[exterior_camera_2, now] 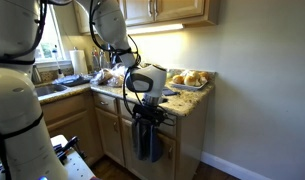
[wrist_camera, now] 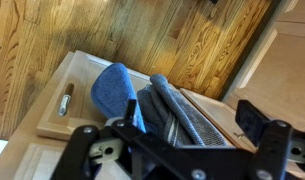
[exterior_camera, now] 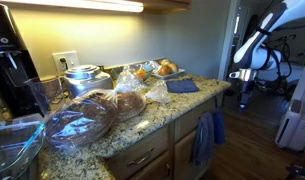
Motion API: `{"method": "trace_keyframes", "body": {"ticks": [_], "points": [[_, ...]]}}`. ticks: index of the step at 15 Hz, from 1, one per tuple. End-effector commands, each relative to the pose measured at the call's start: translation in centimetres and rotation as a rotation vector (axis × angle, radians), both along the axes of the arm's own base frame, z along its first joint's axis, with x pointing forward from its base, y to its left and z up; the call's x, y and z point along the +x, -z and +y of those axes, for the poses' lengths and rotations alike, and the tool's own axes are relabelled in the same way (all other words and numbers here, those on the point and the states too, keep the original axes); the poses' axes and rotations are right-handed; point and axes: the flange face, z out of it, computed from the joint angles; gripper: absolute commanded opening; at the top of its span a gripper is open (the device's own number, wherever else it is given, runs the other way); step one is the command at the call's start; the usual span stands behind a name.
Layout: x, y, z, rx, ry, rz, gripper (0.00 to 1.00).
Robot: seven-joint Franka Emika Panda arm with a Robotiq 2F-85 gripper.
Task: Hang one blue cloth on the drawer
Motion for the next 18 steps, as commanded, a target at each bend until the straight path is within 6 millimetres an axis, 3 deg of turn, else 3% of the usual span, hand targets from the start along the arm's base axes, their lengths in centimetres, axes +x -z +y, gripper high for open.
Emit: {"method": "trace_keyframes", "body": {"ticks": [1, 7, 18], "points": [[-1.6, -4.9, 0.3, -0.041, 0.015, -0.003, 1.0], [-1.4, -10.8, 0.8, -0.175, 0.07, -0.025, 1.0], [-1.7, -17.8, 3.5, -0.187, 0.399, -0.011, 1.0]]}}
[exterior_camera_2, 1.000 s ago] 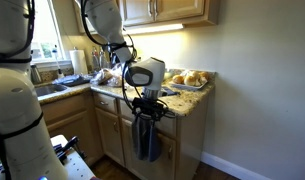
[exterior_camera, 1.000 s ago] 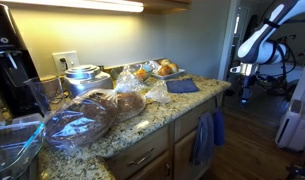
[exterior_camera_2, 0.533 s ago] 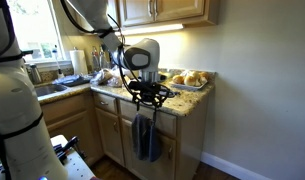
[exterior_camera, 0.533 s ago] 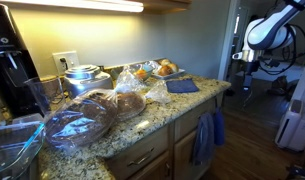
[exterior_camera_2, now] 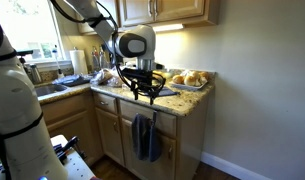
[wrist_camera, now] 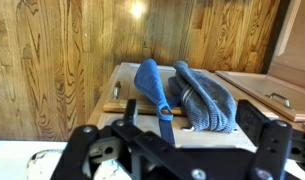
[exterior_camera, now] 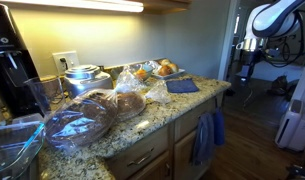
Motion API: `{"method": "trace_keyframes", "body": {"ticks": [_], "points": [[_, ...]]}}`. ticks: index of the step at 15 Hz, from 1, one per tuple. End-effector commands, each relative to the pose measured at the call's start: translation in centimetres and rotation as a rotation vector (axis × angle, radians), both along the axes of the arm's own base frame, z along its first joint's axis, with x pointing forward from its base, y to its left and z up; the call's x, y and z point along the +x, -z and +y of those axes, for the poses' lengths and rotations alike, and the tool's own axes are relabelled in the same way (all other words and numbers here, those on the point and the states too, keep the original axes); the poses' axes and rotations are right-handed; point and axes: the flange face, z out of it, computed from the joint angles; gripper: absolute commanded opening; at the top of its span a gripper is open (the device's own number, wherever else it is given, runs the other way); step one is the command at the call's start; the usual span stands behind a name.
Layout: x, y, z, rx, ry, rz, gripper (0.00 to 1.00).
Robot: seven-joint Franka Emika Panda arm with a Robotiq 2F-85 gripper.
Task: Hang one blue cloth on the drawer
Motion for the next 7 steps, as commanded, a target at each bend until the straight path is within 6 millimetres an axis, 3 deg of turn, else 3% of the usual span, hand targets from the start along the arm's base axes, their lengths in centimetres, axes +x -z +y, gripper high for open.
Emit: {"method": "trace_keyframes", "body": {"ticks": [1, 7], "points": [[0.03, -0.63, 0.3, -0.001, 0.021, -0.01, 1.0], [0.1, -0.5, 0.49, -0.002, 0.019, -0.007, 1.0]]}}
